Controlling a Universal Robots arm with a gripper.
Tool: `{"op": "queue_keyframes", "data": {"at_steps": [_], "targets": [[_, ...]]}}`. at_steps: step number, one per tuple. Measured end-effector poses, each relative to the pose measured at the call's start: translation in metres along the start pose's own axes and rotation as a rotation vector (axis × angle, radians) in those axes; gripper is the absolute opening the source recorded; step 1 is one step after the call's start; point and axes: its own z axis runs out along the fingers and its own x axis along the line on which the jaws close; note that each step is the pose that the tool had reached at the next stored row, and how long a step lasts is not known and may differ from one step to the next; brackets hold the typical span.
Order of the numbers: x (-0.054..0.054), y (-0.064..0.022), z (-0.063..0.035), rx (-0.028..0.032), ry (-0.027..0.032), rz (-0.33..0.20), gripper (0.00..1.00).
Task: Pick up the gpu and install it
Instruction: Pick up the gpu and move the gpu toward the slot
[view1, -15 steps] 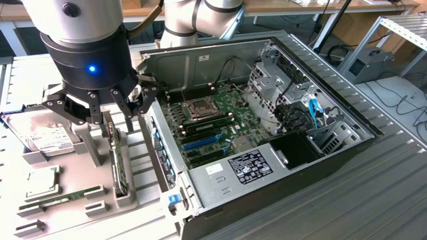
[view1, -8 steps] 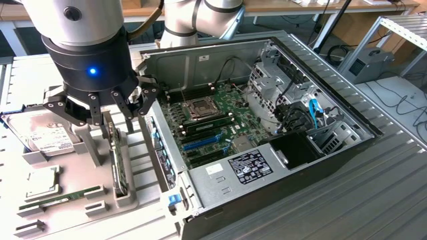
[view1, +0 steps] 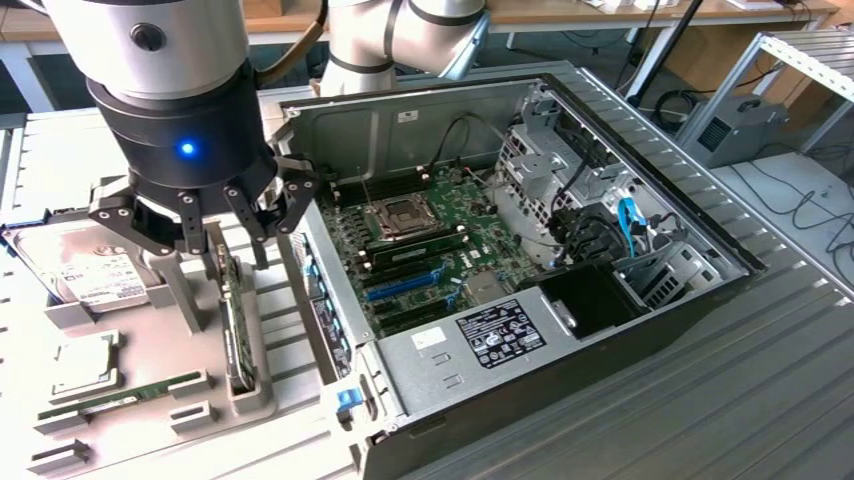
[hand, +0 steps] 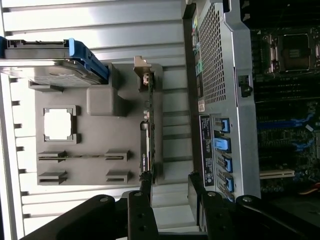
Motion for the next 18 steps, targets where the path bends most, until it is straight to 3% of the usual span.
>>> {"op": "queue_keyframes", "data": {"at_steps": [18], "targets": [[0.0002, -0.0003, 0.007, 0.0, 0.0, 0.0, 0.42]]}}
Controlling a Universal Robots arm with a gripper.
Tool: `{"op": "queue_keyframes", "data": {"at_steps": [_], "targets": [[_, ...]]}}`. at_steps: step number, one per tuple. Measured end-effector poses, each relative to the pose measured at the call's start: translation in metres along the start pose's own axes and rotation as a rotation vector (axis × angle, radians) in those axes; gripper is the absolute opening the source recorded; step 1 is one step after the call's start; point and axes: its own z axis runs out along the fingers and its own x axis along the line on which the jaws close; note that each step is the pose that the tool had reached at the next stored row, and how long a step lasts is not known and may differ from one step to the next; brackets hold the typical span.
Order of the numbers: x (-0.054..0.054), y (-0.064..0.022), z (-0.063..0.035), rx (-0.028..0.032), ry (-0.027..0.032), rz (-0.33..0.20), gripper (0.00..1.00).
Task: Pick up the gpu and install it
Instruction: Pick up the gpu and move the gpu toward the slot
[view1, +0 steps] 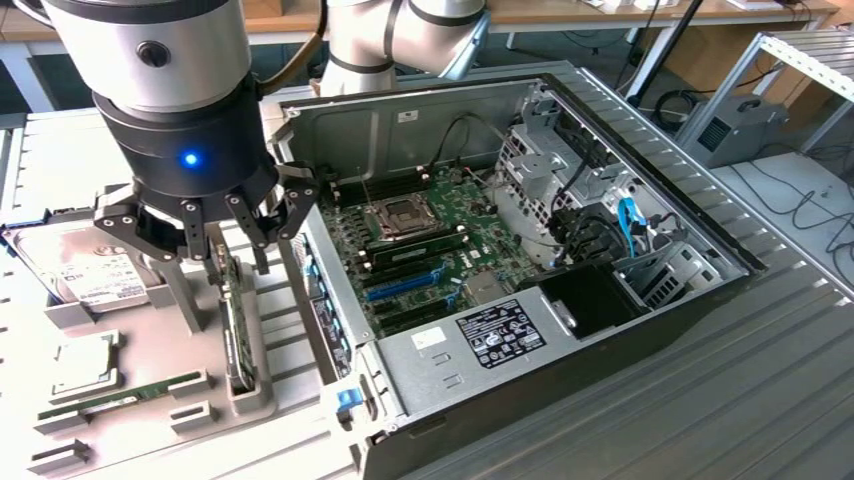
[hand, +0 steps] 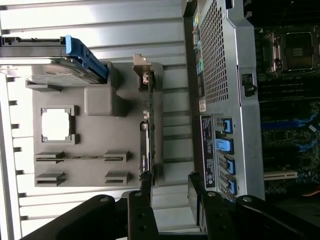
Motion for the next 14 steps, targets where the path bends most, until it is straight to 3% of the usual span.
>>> {"op": "queue_keyframes", "data": {"at_steps": [14], "targets": [[0.0001, -0.0003, 0.0057, 0.0, 0.0, 0.0, 0.42]]}}
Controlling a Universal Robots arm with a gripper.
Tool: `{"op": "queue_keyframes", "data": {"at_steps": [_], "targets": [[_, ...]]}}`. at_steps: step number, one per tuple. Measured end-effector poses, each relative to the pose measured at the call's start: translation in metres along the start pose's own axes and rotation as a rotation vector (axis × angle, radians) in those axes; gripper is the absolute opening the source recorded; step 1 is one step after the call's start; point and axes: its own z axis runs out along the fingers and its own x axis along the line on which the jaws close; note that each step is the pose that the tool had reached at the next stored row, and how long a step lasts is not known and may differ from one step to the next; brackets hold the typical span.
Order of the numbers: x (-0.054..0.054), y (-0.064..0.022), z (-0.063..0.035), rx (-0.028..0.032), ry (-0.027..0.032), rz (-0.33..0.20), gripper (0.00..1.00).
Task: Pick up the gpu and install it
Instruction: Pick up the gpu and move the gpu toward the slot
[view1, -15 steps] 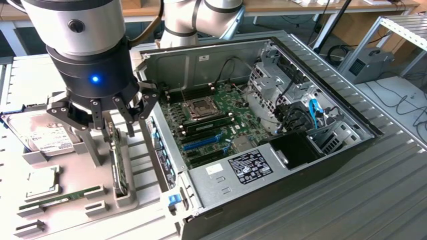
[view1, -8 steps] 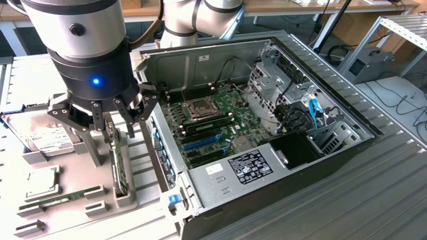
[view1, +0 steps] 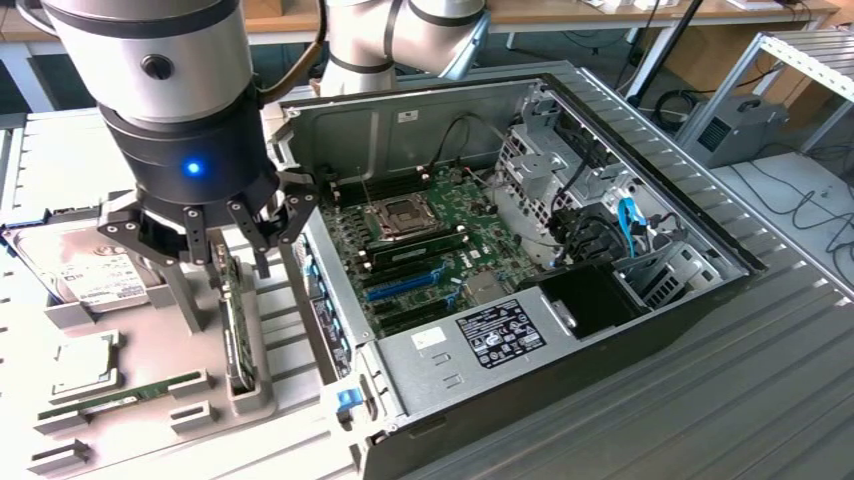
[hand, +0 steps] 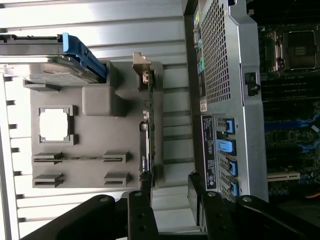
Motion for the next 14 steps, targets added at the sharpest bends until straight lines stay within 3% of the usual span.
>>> {"op": "queue_keyframes", "data": {"at_steps": [14], "targets": [[0.0002, -0.0003, 0.0063, 0.0, 0.0, 0.0, 0.42]]}}
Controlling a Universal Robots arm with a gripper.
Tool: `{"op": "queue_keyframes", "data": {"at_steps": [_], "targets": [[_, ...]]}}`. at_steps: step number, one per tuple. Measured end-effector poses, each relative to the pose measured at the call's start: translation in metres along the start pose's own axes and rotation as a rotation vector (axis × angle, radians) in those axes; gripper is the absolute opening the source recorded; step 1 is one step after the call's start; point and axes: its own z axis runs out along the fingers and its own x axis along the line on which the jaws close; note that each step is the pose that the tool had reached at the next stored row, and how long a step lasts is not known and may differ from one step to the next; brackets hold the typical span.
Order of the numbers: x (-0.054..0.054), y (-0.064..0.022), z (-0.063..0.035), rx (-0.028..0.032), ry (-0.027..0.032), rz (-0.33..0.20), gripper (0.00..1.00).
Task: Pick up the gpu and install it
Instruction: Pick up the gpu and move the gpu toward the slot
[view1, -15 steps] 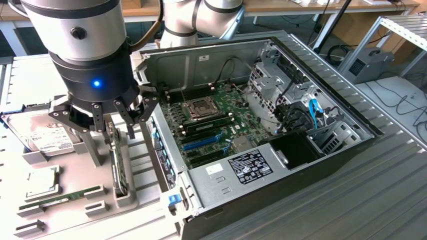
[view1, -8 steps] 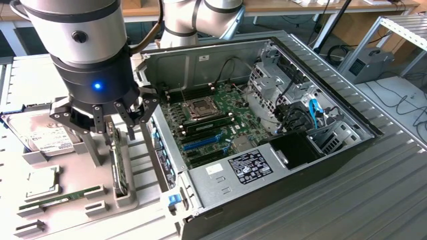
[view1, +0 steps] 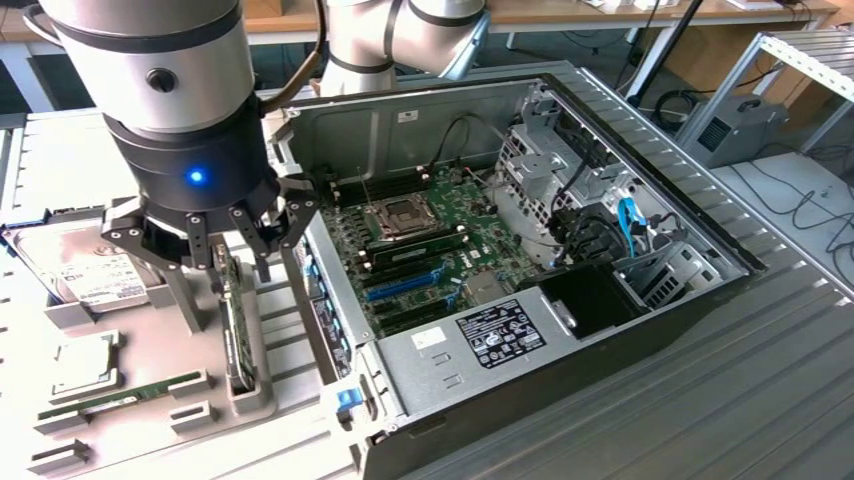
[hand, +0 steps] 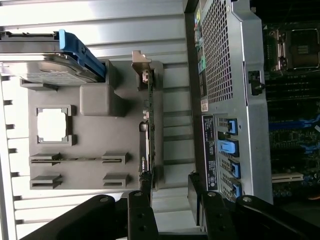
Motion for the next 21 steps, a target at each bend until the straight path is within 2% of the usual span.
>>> {"op": "queue_keyframes", "data": {"at_steps": [21], "targets": [[0.0002, -0.0004, 0.0097, 0.0, 0.0, 0.0, 0.42]]}}
